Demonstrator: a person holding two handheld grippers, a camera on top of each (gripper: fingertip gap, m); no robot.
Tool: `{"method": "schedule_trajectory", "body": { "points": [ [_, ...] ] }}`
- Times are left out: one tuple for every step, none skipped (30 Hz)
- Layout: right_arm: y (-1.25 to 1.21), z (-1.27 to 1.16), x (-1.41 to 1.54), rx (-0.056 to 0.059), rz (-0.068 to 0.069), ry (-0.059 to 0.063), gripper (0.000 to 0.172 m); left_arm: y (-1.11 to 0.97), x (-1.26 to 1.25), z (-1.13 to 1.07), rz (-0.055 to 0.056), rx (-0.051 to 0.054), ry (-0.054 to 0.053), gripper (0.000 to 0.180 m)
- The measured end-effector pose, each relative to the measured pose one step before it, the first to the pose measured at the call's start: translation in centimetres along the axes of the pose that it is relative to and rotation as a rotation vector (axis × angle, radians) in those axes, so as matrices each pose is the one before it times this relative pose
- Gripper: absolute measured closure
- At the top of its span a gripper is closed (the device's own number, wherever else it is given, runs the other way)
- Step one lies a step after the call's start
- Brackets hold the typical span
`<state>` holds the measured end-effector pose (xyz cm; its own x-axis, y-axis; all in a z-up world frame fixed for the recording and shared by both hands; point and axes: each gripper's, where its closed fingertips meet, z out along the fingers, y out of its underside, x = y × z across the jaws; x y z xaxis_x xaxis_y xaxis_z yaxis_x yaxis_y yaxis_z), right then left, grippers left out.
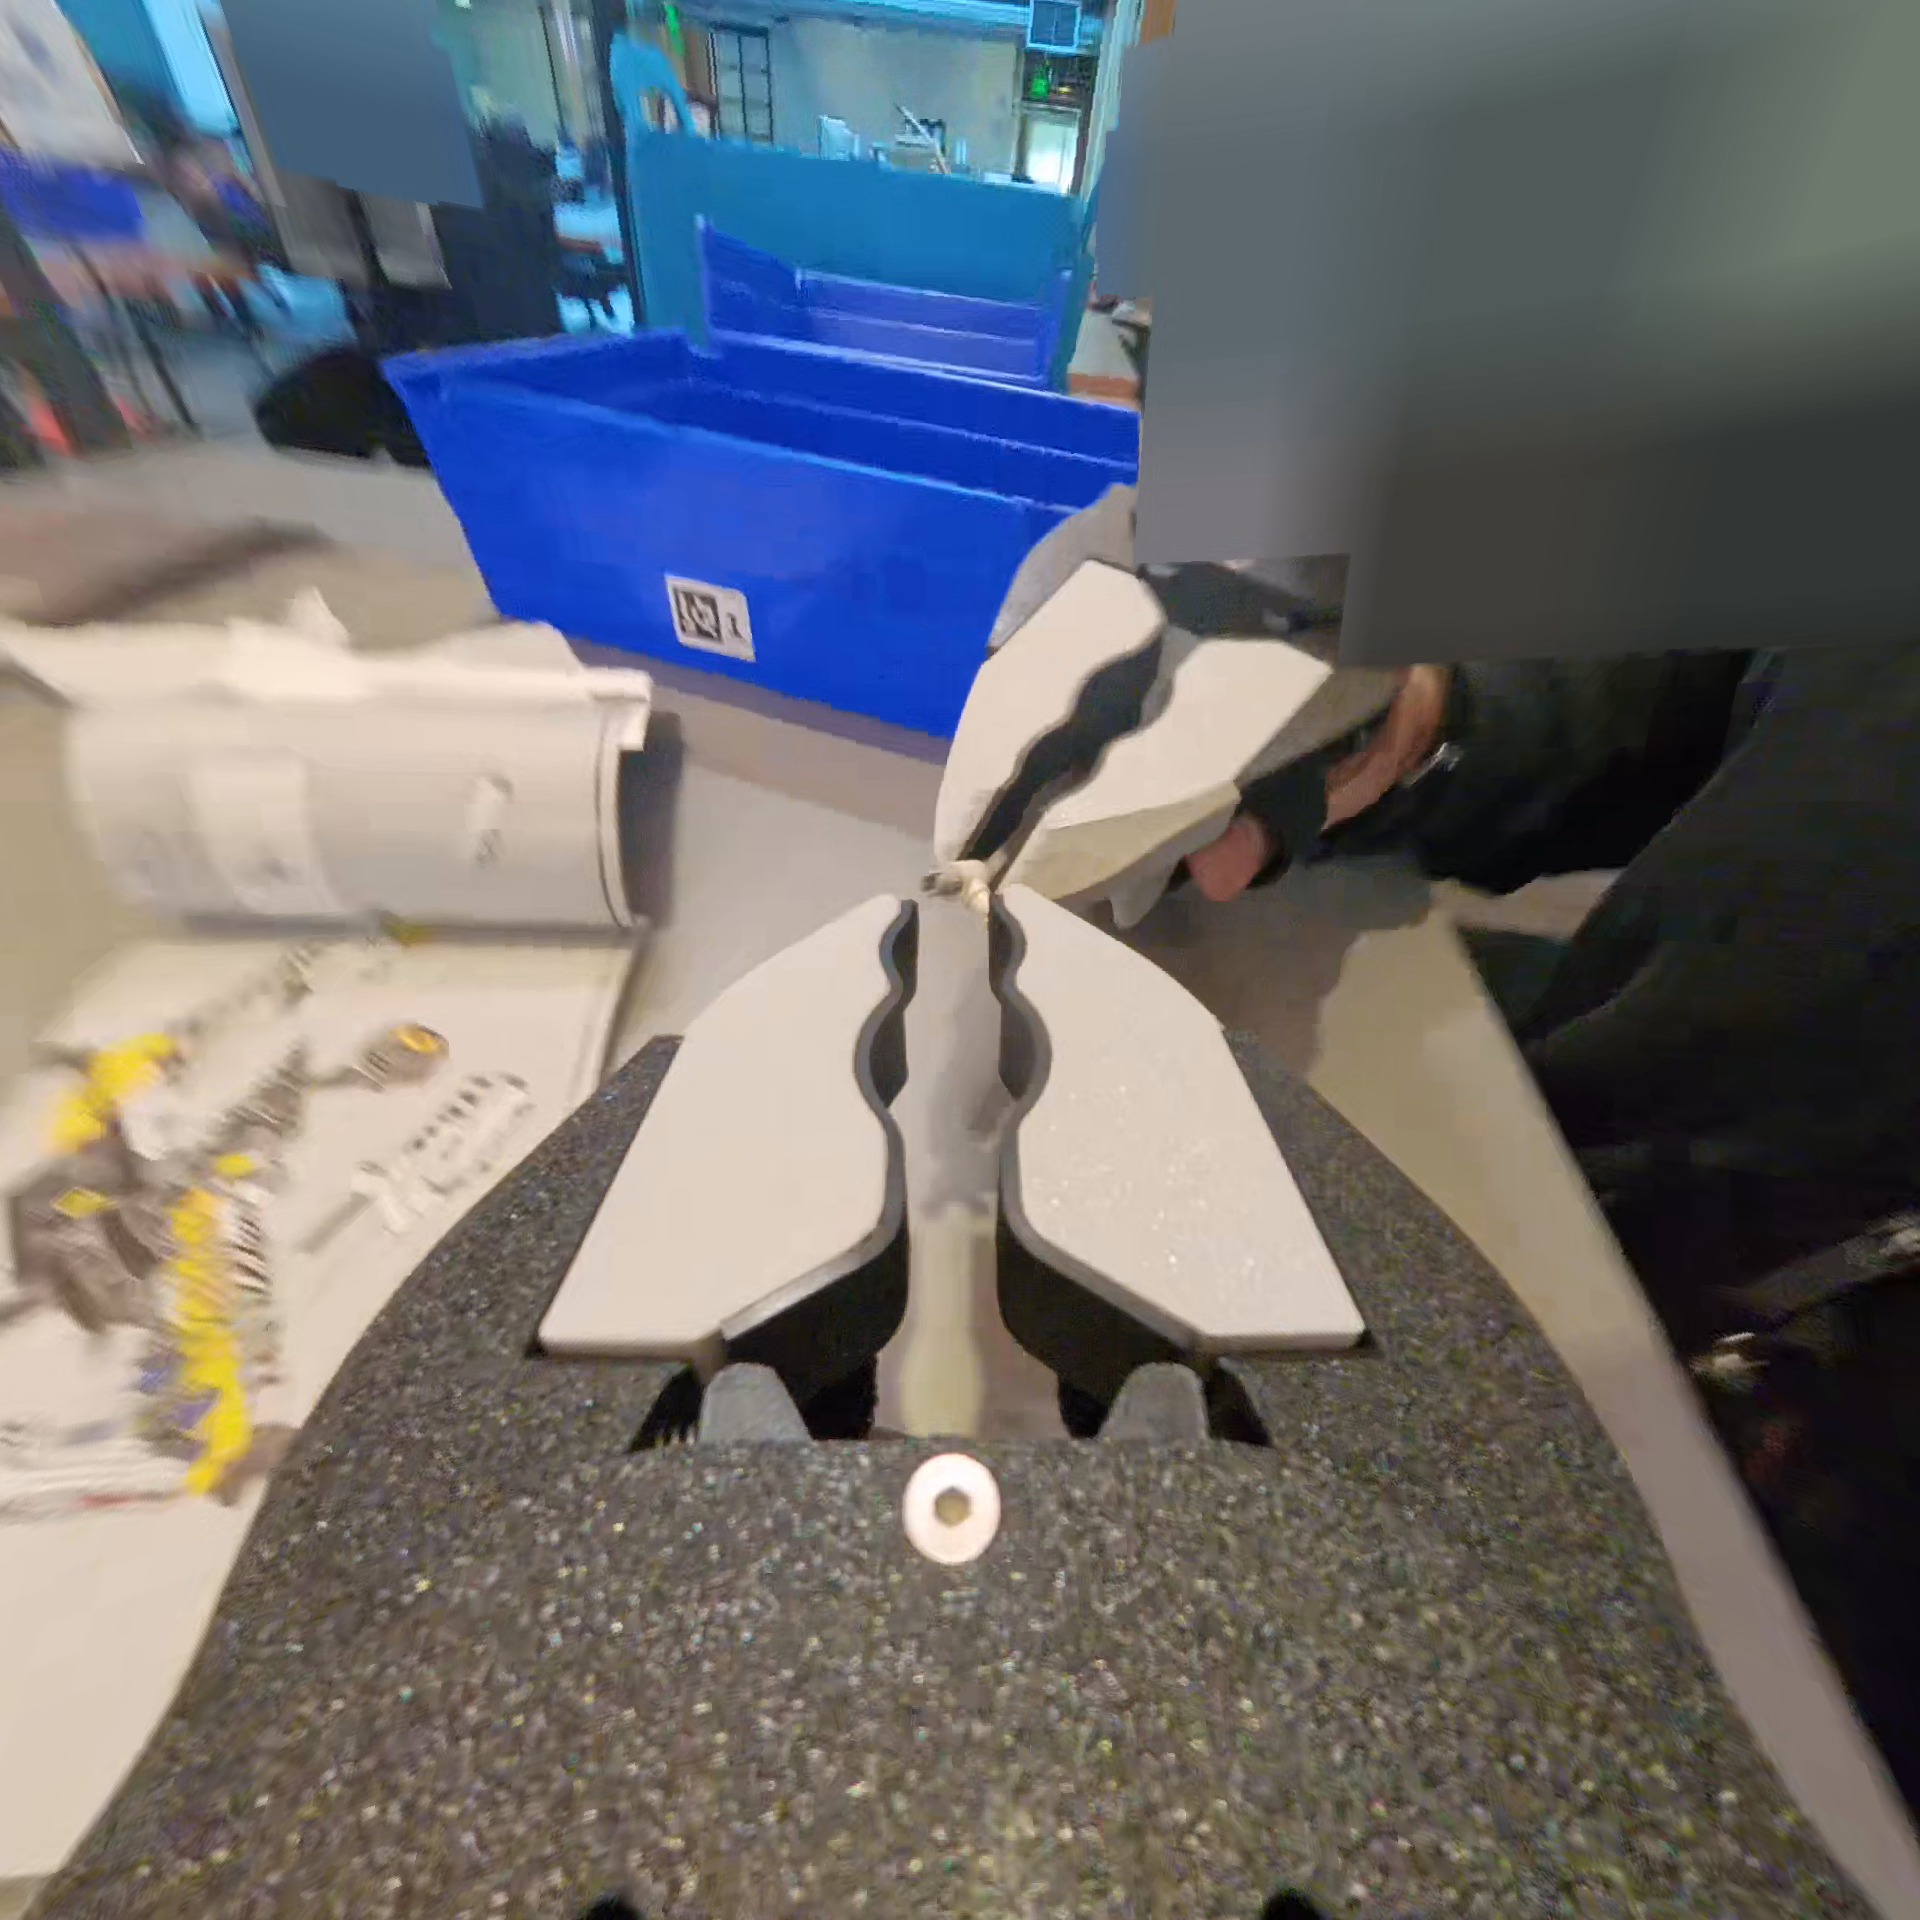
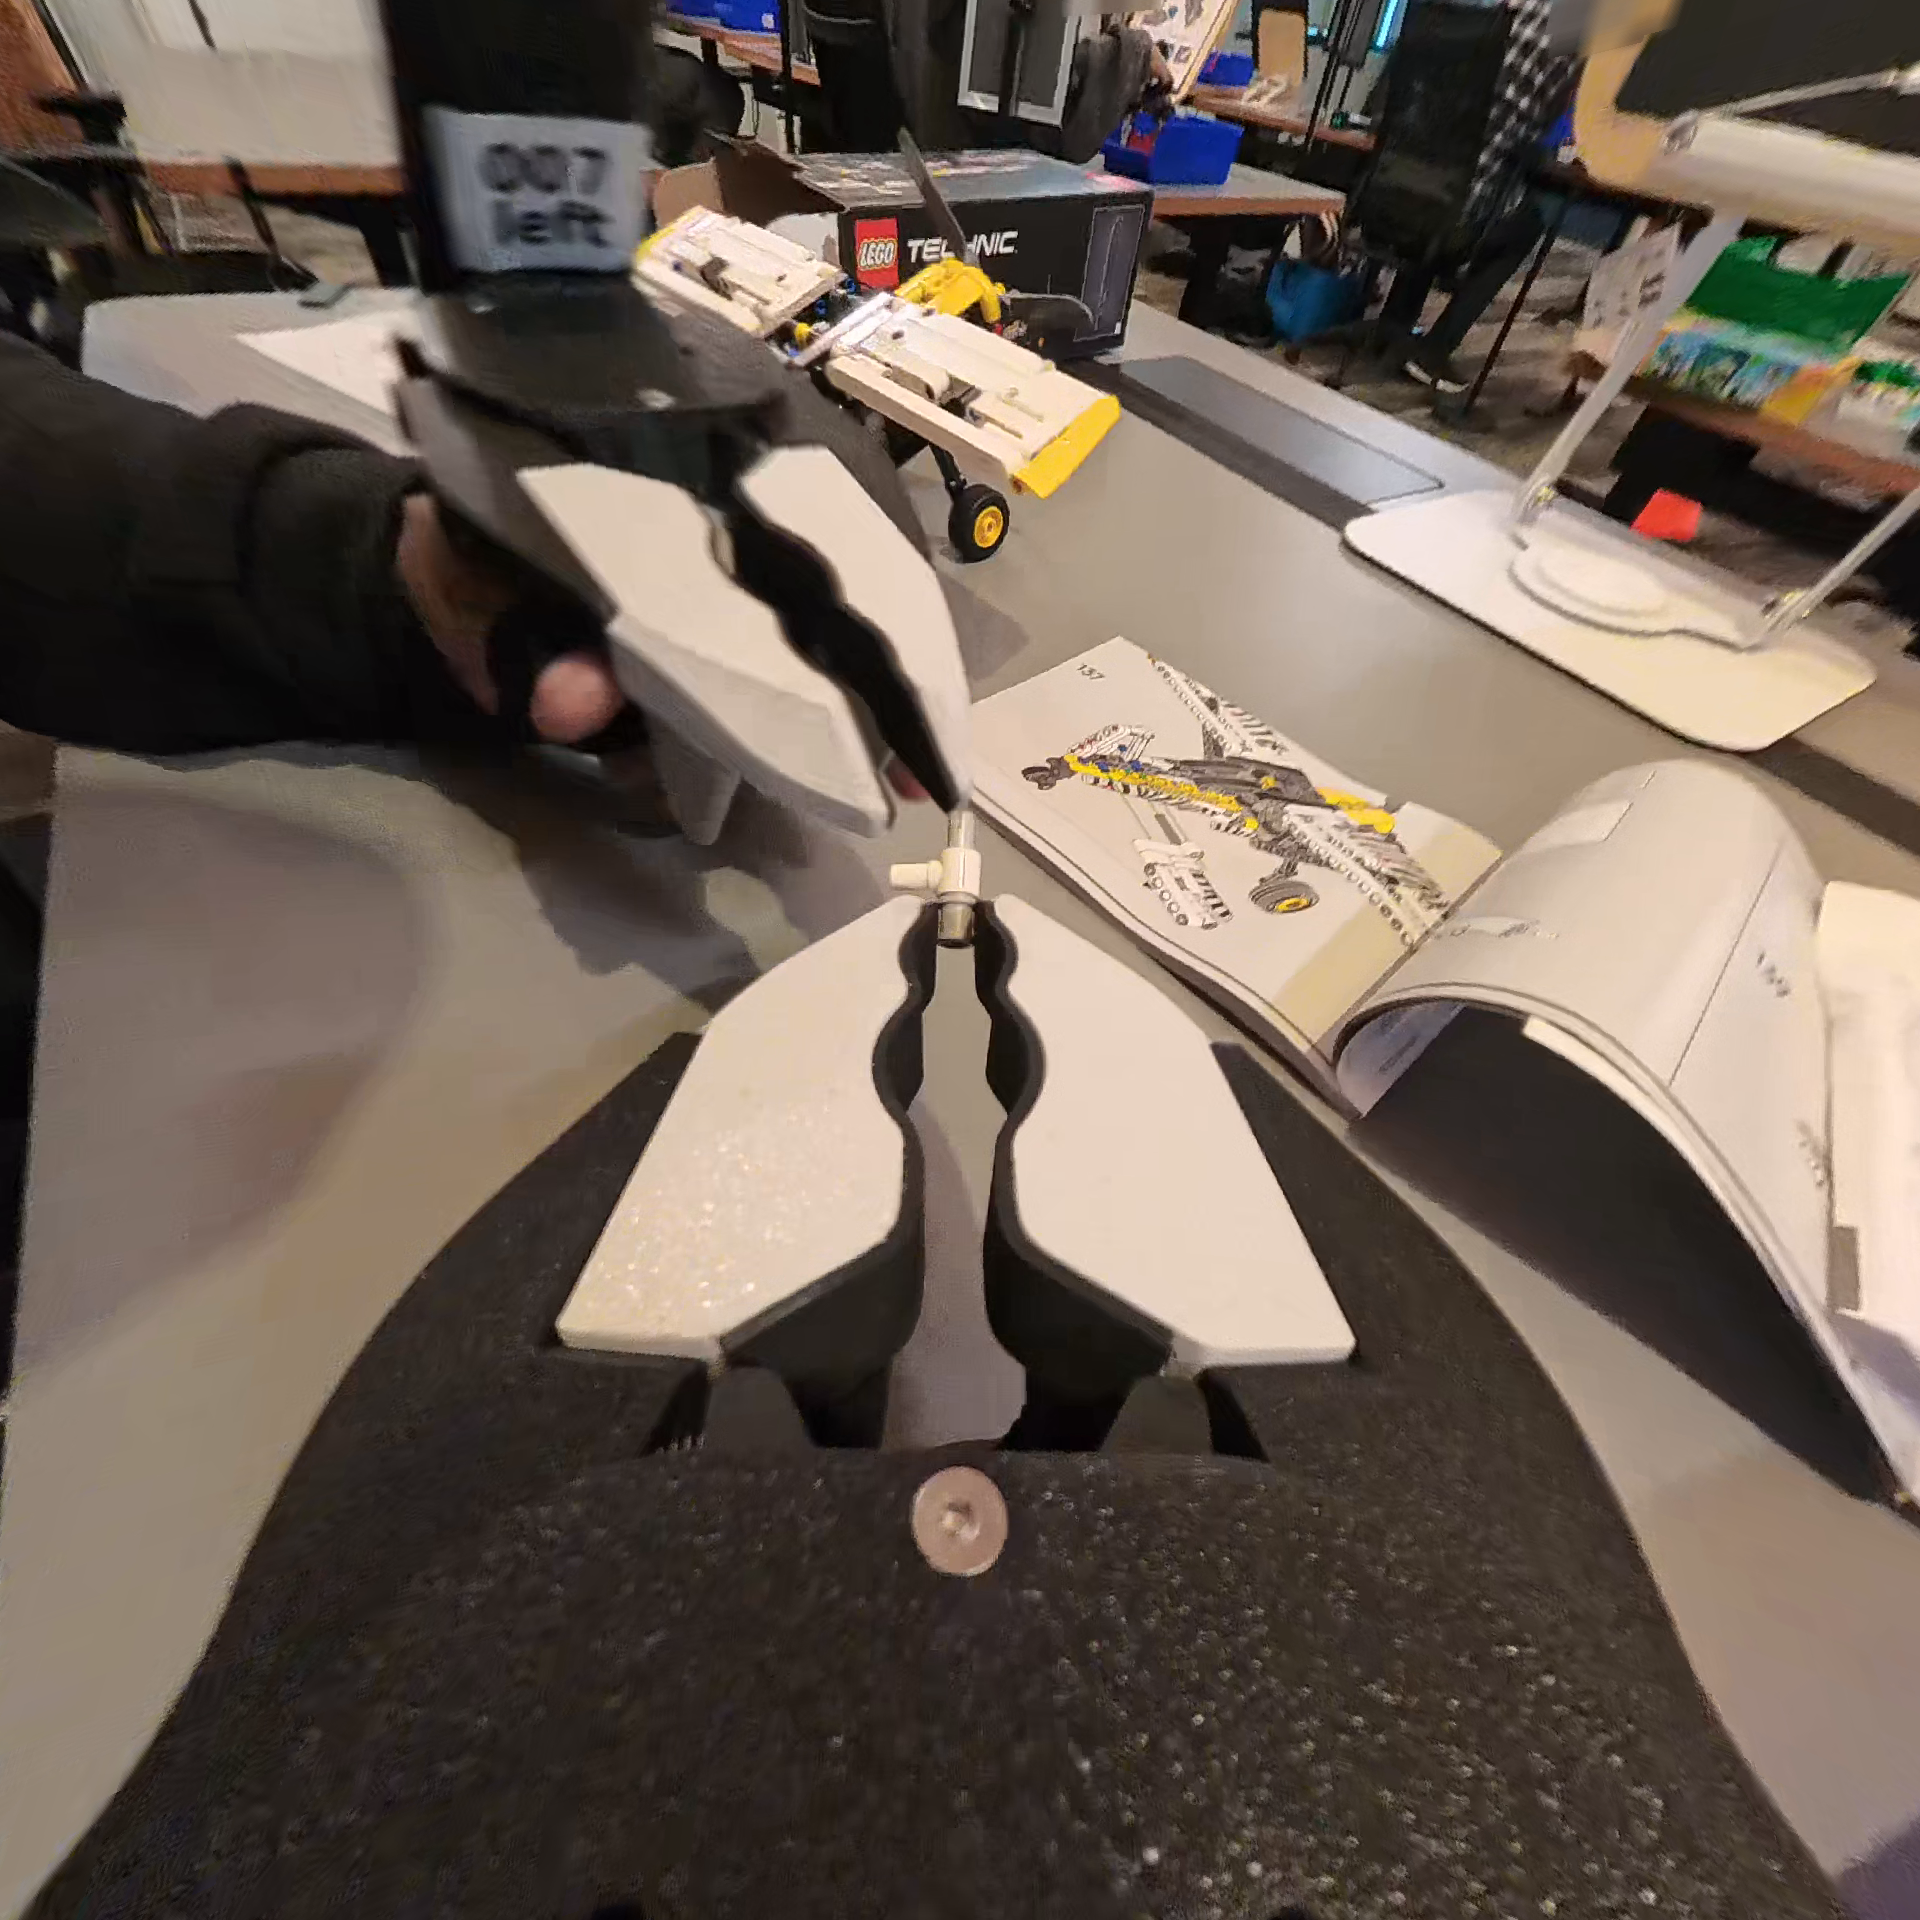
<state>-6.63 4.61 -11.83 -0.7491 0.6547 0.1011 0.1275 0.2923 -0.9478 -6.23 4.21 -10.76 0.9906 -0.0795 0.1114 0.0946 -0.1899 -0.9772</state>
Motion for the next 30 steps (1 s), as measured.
{"method": "schedule_trajectory", "body": {
  "points": [
    [-0.085,0.087,-0.139,-0.0012,-0.0315,0.0043,0.165,0.268,-0.178,0.027,-0.0791,-0.0060,0.0235,0.167],
    [-0.050,0.092,-0.147,-0.0035,-0.0335,0.0047,0.165,0.218,-0.055,0.015,-0.0538,-0.0045,0.0219,0.166],
    [0.004,0.105,-0.148,-0.0062,-0.0351,0.0067,0.165,0.120,0.129,0.007,-0.0353,-0.0012,0.0240,0.165],
    [0.035,0.113,-0.143,-0.0088,-0.0372,0.0077,0.165,-0.009,0.205,-0.007,-0.0233,-0.0004,0.0214,0.164],
    [0.025,0.104,-0.158,-0.0088,-0.0378,0.0068,0.165,-0.046,0.210,0.003,-0.0172,-0.0006,0.0180,0.163],
    [0.019,0.097,-0.144,-0.0093,-0.0360,0.0066,0.165,0.069,0.078,0.051,-0.0163,-0.0073,0.0097,0.163],
    [-0.020,0.088,-0.144,-0.0077,-0.0348,0.0060,0.165,0.130,0.046,0.067,-0.0128,-0.0089,0.0059,0.163],
    [-0.035,0.074,-0.130,-0.0064,-0.0331,0.0053,0.165,0.132,-0.011,0.067,-0.0119,-0.0080,0.0015,0.163],
    [-0.021,0.077,-0.093,-0.0062,-0.0301,0.0059,0.165,0.158,0.049,0.063,-0.0127,-0.0102,0.0052,0.164],
    [0.019,0.064,-0.033,-0.0080,-0.0263,0.0074,0.165,0.110,0.066,0.056,-0.0144,-0.0076,0.0065,0.166],
    [0.061,0.051,0.025,-0.0080,-0.0240,0.0095,0.165,0.084,0.060,0.020,-0.0165,-0.0069,0.0071,0.169],
    [0.027,0.018,0.047,-0.0024,-0.0196,0.0065,0.165,0.046,-0.103,-0.004,-0.0148,-0.0058,-0.0033,0.171],
    [-0.038,-0.004,-0.037,0.0030,-0.0108,-0.0008,0.165,0.025,-0.003,-0.055,-0.0031,-0.0028,0.0030,0.171],
    [-0.061,-0.005,-0.047,0.0043,-0.0061,-0.0042,0.165,0.031,0.056,-0.057,-0.0026,-0.0025,0.0062,0.171],
    [-0.093,-0.026,-0.032,0.0057,-0.0085,-0.0026,0.165,-0.009,-0.009,-0.065,-0.0037,0.0028,0.0014,0.172],
    [-0.095,-0.031,-0.015,0.0048,-0.0125,-0.0003,0.165,-0.038,0.046,-0.056,-0.0036,0.0056,0.0066,0.172],
    [-0.067,-0.022,0.000,0.0024,-0.0154,0.0012,0.165,-0.032,0.064,-0.056,-0.0068,0.0045,0.0105,0.172],
    [-0.074,-0.036,0.008,0.0035,-0.0201,0.0021,0.165,-0.019,0.045,-0.050,-0.0033,0.0043,0.0089,0.172],
    [-0.131,-0.063,-0.024,0.0086,-0.0239,0.0019,0.165,-0.023,0.128,-0.066,0.0026,0.0030,0.0097,0.173],
    [-0.175,-0.087,-0.049,0.0108,-0.0220,0.0010,0.166,-0.044,0.192,-0.081,0.0071,0.0033,0.0133,0.173],
    [-0.110,-0.073,-0.038,0.0070,-0.0164,-0.0006,0.166,-0.001,0.130,-0.047,-0.0002,0.0013,0.0090,0.173],
    [-0.096,-0.072,-0.042,0.0097,-0.0113,-0.0027,0.166,-0.004,0.108,-0.016,0.0026,0.0029,0.0073,0.173],
    [-0.092,-0.080,-0.050,0.0140,-0.0058,-0.0049,0.166,-0.003,0.148,-0.027,0.0037,0.0006,0.0101,0.173],
    [-0.016,-0.058,-0.065,0.0096,0.0012,-0.0064,0.166,0.054,0.043,0.009,-0.0003,-0.0052,0.0040,0.173],
    [-0.032,-0.067,-0.083,0.0114,0.0026,-0.0071,0.166,0.058,0.076,0.001,-0.0017,-0.0042,0.0087,0.173],
    [-0.079,-0.094,-0.072,0.0148,-0.0001,-0.0070,0.166,0.025,0.146,-0.033,-0.0039,-0.0029,0.0146,0.173],
    [-0.010,-0.093,-0.086,0.0096,0.0005,-0.0069,0.166,0.044,0.088,-0.035,-0.0026,-0.0032,0.0087,0.173],
    [0.024,-0.077,-0.137,0.0069,0.0005,-0.0080,0.166,0.137,0.063,0.029,-0.0010,-0.0096,0.0052,0.173],
    [0.005,-0.099,-0.130,0.0102,-0.0023,-0.0059,0.166,0.113,0.094,0.038,0.0030,-0.0085,0.0059,0.173],
    [0.023,-0.091,-0.127,0.0087,-0.0008,-0.0055,0.166,0.094,0.076,0.041,0.0027,-0.0065,0.0052,0.173]
  ]
}}
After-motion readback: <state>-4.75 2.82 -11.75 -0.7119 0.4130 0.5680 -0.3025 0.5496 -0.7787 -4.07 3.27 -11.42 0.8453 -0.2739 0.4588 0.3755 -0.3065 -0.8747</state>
